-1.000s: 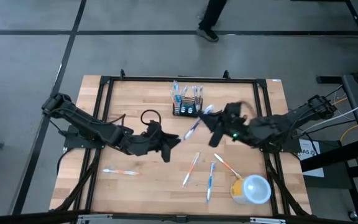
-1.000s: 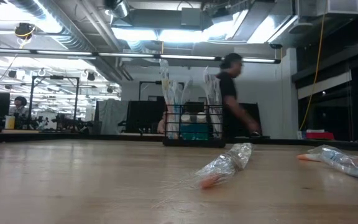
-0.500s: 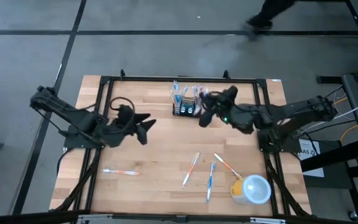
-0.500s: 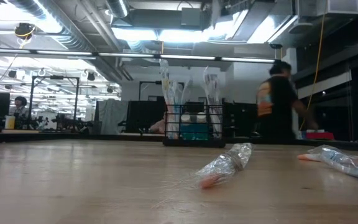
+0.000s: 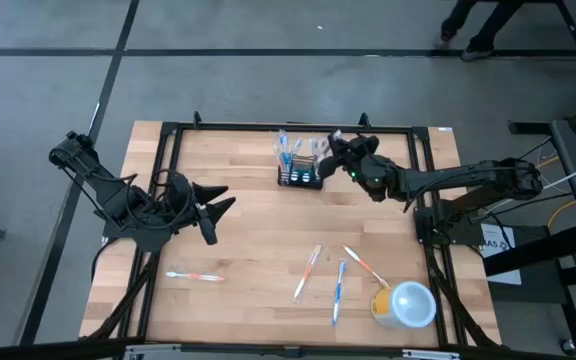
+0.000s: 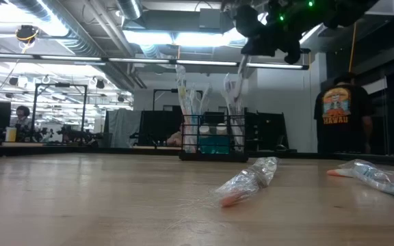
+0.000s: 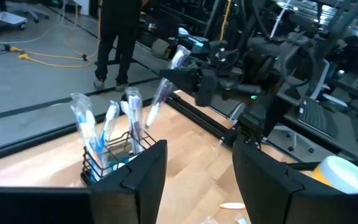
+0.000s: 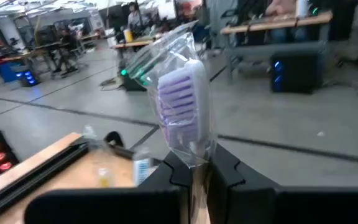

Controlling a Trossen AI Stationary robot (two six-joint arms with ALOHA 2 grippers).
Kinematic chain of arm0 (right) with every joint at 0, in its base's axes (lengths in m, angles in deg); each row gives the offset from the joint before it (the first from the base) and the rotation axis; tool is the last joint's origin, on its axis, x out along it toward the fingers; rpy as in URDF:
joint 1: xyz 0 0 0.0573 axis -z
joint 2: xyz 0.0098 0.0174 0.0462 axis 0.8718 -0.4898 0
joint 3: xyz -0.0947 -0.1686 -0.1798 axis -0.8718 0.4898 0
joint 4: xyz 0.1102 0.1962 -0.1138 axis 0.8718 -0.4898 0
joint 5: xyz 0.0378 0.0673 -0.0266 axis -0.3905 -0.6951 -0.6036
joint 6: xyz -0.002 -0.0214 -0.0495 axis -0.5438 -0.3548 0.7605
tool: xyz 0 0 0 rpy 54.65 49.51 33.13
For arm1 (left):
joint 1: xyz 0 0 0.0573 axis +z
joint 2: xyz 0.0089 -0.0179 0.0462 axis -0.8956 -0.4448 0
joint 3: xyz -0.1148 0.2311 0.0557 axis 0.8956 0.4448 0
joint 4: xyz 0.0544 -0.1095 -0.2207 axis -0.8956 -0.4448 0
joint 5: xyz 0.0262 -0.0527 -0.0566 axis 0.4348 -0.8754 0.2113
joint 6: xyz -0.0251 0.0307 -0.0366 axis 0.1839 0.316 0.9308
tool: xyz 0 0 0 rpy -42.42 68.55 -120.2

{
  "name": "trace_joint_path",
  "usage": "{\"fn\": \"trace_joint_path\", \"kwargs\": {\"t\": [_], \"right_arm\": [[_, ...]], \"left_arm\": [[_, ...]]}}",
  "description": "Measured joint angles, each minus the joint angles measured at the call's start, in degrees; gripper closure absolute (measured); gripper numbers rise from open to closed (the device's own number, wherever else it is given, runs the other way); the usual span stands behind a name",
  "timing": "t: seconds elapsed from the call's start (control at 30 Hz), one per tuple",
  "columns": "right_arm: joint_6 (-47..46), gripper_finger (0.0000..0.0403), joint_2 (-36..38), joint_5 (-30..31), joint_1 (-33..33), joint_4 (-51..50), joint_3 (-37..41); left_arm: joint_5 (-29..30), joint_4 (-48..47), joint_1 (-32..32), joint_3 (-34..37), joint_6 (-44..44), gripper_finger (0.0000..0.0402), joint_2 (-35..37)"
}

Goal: Pick & Place toothbrushing station
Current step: Put the violet toothbrush into the right section of the mesh organizer

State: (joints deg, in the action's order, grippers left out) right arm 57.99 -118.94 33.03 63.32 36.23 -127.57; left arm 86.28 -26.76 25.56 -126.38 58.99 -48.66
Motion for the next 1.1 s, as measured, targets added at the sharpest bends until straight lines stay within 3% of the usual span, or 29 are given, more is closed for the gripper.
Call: {"fn": "trace_joint_path", "kwargs": {"t": [0.5,0.97,1.1], "right_arm": [[-0.05,0.0386,-5.46,-1.23,3.27,3.94,3.82],[-9.35,0.0386,-17.68,-3.52,4.34,4.83,3.82],[-12.18,0.0347,-17.97,-3.18,4.34,5.3,3.82]], "left_arm": [[-1.58,0.2,-1.72,-0.02,1.48,0.024,0.04],[-1.62,1.77,-3.38,-0.02,2.16,0.0244,0.02],[-1.59,1.81,-4.09,-0.02,2.19,0.0244,0.03]]}}
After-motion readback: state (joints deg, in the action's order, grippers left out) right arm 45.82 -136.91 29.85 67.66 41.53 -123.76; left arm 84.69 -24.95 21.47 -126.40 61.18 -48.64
